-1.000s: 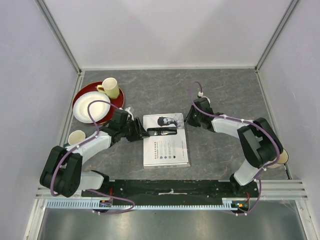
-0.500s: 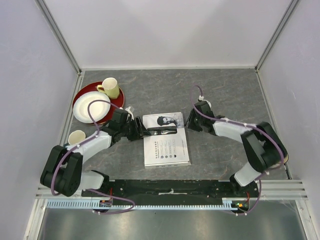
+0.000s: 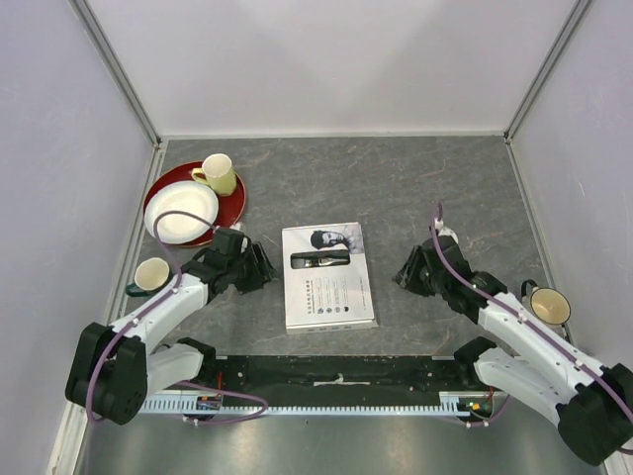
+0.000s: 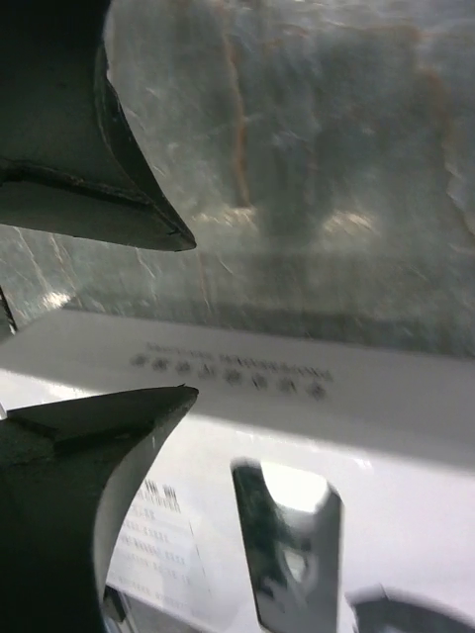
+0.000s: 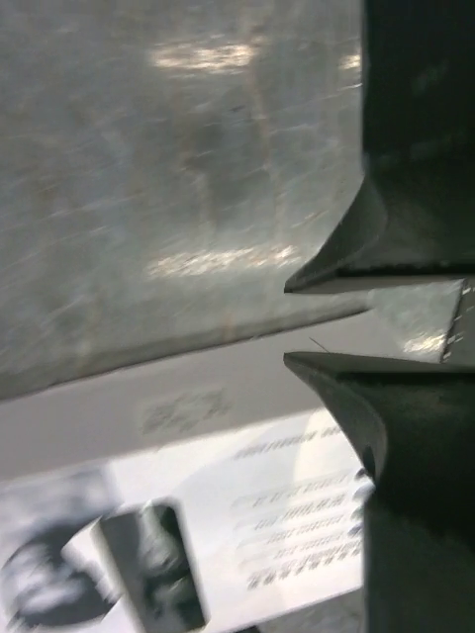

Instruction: Sort the hair-cutting tools

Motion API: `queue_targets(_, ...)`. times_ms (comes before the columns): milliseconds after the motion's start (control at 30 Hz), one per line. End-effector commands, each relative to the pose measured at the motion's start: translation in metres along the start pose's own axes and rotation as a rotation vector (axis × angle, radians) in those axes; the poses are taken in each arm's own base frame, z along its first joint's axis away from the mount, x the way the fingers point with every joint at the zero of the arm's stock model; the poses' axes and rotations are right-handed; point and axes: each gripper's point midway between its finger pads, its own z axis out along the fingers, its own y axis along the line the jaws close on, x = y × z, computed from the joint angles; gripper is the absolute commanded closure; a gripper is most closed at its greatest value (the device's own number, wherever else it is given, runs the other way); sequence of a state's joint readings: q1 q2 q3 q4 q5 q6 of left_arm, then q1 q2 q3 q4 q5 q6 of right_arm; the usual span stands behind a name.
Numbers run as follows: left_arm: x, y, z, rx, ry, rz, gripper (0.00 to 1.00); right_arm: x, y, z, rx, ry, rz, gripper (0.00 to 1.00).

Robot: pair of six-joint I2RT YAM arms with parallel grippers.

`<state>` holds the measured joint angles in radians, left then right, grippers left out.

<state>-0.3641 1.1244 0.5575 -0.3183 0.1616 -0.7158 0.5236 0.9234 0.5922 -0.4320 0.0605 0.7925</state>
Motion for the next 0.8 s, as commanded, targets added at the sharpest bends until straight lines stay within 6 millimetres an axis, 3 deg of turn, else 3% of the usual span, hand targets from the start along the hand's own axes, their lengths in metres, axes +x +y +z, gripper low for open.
queue_targets(0, 0.048, 0.024, -0.004, -0.049, 0.149, -0.093, 0.38, 0.055, -0.023, -0.014, 0.015, 0.181, 0.064, 0.67)
queue_targets(333, 0.09, 0.016, -0.017, 0.026, 0.269, -0.119, 0.52, 0.096, -0.02, -0.009, -0.101, 0.337, 0.045, 0.78)
queue_targets(767, 0.112, 0.009, -0.023, 0.064, 0.356, -0.089, 0.69, 0.114, 0.015, -0.008, -0.253, 0.42, 0.065, 0.81)
